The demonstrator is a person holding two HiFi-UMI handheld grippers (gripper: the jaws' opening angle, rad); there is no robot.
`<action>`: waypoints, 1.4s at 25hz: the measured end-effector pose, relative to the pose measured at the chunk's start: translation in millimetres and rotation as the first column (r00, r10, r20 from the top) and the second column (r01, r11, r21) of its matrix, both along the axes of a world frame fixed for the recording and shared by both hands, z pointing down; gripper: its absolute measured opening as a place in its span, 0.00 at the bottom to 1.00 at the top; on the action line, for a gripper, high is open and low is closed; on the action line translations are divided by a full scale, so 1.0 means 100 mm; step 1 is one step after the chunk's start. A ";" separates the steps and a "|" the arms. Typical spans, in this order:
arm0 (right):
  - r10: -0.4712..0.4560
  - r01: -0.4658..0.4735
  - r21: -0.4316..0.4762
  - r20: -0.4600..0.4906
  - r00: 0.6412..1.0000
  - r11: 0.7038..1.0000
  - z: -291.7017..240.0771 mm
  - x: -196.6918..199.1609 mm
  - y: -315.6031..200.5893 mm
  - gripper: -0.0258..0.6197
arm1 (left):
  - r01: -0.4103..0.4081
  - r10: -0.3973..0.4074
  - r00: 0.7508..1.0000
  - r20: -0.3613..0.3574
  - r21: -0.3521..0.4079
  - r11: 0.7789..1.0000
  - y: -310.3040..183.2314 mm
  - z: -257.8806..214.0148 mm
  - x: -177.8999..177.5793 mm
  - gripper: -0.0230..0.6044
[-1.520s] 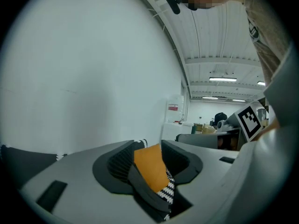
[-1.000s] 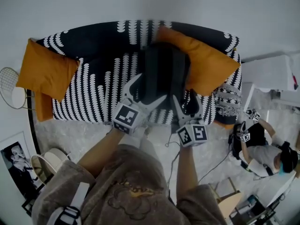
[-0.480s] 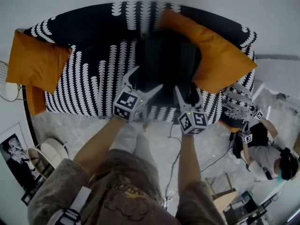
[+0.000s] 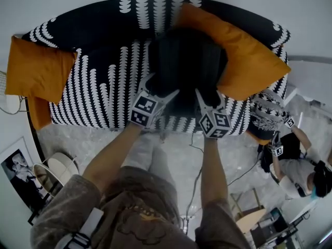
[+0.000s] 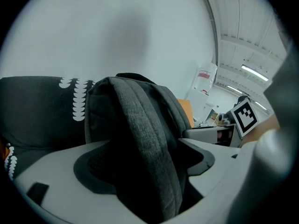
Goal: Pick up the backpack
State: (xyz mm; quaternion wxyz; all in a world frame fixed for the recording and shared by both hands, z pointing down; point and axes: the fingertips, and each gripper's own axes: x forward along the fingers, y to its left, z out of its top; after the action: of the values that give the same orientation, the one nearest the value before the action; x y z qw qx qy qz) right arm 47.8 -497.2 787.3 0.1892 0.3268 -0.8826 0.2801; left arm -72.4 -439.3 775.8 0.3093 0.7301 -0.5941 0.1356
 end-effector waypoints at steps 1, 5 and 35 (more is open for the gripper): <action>-0.006 0.006 -0.002 -0.002 1.000 1.000 0.01 -0.01 0.00 0.54 | 0.001 -0.001 1.000 -0.005 -0.003 1.000 -0.01 0.01 0.00 0.68; -0.011 0.011 -0.019 -0.003 1.000 1.000 0.05 0.00 -0.02 0.44 | 0.015 -0.015 1.000 0.000 -0.011 1.000 -0.04 0.05 0.00 0.62; -0.155 0.143 0.080 0.167 0.974 0.987 -1.14 -0.28 0.46 0.08 | -0.177 0.177 0.984 0.014 0.150 0.973 0.08 -1.11 0.24 0.08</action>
State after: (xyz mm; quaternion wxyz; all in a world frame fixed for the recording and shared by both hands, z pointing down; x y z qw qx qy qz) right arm 20.3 -451.0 673.2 0.1214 0.2405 -0.9266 0.2625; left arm -48.5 -431.7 664.6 0.2398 0.8014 -0.5351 0.1178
